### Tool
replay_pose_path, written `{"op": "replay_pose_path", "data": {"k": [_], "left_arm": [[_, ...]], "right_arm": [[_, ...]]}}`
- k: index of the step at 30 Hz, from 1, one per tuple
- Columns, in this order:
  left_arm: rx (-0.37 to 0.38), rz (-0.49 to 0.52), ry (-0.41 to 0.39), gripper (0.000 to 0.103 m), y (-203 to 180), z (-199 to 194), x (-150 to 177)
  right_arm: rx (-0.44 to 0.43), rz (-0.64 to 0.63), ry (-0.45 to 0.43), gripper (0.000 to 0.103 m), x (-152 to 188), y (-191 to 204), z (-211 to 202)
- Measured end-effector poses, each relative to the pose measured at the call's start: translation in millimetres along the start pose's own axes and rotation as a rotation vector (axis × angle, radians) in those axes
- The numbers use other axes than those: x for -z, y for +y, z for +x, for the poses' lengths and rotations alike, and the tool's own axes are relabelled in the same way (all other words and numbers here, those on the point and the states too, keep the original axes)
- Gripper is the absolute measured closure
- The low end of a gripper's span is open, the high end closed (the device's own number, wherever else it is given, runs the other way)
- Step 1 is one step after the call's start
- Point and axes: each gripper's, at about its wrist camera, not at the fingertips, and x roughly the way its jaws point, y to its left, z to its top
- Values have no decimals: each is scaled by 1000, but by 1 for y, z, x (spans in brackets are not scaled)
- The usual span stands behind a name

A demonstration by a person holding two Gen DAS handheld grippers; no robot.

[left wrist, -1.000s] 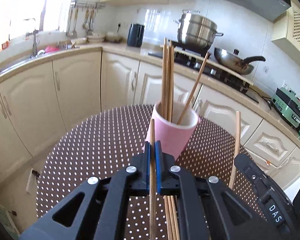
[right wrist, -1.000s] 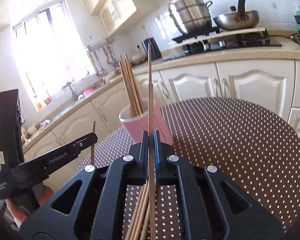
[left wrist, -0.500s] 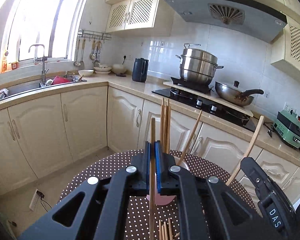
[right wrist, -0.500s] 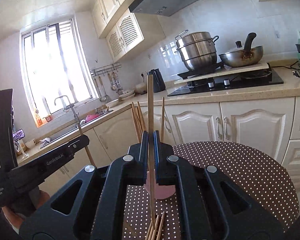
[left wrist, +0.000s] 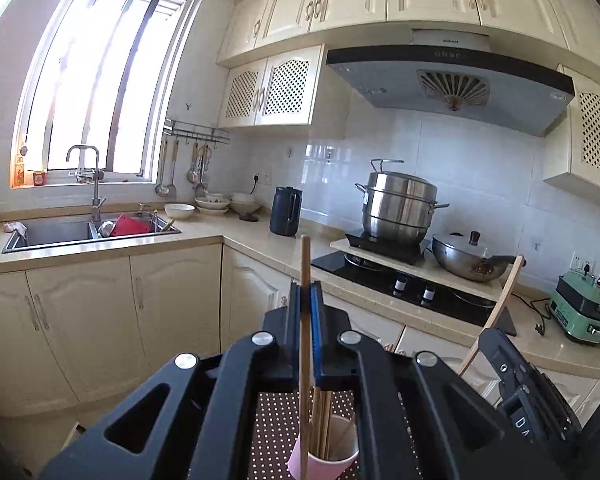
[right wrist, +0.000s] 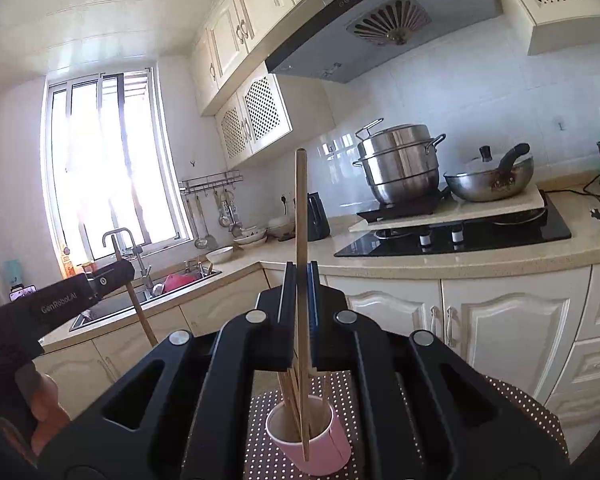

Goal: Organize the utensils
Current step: 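Lift both chopsticks upright and carry them over the pink cup, then lower the chopsticks into the pink cup with both grippers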

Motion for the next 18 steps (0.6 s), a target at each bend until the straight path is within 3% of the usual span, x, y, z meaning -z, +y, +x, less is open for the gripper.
{"op": "replay_pose_path", "data": {"k": [9, 18], "left_arm": [[-82, -24, -60, 98, -14, 30, -19], [-59, -78, 59, 98, -6, 91, 17]], "right_arm": [[-7, -54, 5, 97, -4, 7, 40], [7, -43, 107, 97, 29, -4, 77]]}}
